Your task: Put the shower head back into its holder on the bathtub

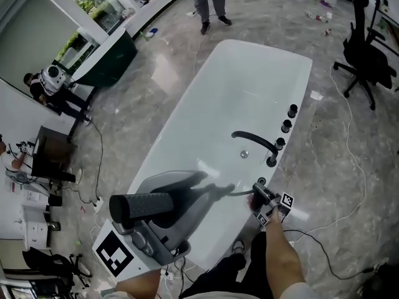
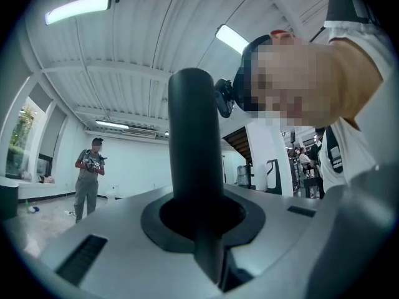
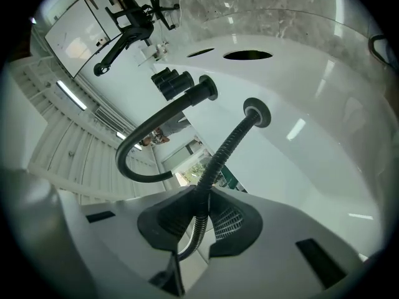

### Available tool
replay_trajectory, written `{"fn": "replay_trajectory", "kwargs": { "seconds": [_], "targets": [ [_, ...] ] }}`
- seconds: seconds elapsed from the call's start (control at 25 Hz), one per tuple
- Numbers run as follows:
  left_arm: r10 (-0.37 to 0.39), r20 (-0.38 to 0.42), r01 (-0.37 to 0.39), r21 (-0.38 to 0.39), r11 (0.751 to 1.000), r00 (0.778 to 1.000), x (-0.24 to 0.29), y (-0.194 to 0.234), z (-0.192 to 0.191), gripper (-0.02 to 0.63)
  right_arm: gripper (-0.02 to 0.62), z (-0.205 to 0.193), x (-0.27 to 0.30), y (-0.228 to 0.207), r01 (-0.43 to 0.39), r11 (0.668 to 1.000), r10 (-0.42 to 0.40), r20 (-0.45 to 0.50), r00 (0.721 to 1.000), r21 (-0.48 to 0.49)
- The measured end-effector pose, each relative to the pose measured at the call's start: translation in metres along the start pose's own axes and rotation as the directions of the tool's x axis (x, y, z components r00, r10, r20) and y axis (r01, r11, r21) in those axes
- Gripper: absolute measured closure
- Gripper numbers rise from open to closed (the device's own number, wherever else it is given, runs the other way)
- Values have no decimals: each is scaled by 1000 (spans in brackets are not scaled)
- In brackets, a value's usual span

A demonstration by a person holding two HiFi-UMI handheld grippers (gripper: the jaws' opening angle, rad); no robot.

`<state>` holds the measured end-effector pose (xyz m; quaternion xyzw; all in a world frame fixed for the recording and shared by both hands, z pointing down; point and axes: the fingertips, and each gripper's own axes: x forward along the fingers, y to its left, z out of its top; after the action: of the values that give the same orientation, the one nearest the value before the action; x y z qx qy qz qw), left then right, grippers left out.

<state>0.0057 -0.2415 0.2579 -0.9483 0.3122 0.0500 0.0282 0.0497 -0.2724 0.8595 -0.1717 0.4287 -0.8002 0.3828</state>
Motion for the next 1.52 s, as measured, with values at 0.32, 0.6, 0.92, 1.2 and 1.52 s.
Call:
{"fn": "replay_trajectory", "kwargs": {
  "seconds": [0.32, 0.6, 0.92, 1.2, 1.52],
  "targets": [
    [29, -11, -29, -27, 999, 1000, 36, 10, -24, 551, 525, 30, -3, -18, 75, 997, -74, -20, 997, 9],
    [28, -19, -28, -28, 999, 999, 38, 14, -36, 551, 443, 32, 1, -16, 60, 998, -60, 5, 998, 13],
    [-3, -35, 1, -57, 998, 999, 43, 4, -62, 551, 443, 14, -29, 4, 5, 1000, -5, -18, 1000, -15],
    [-16, -58, 10, -94, 996, 998, 62, 2, -121, 551, 443, -14, -68, 73, -73, 961, 33, -150, 988, -268],
    [44, -147, -62, -125, 990, 988, 69, 17, -245, 551, 443, -27, -109, 164, -210, 839, 142, -170, 975, -502]
  ]
}}
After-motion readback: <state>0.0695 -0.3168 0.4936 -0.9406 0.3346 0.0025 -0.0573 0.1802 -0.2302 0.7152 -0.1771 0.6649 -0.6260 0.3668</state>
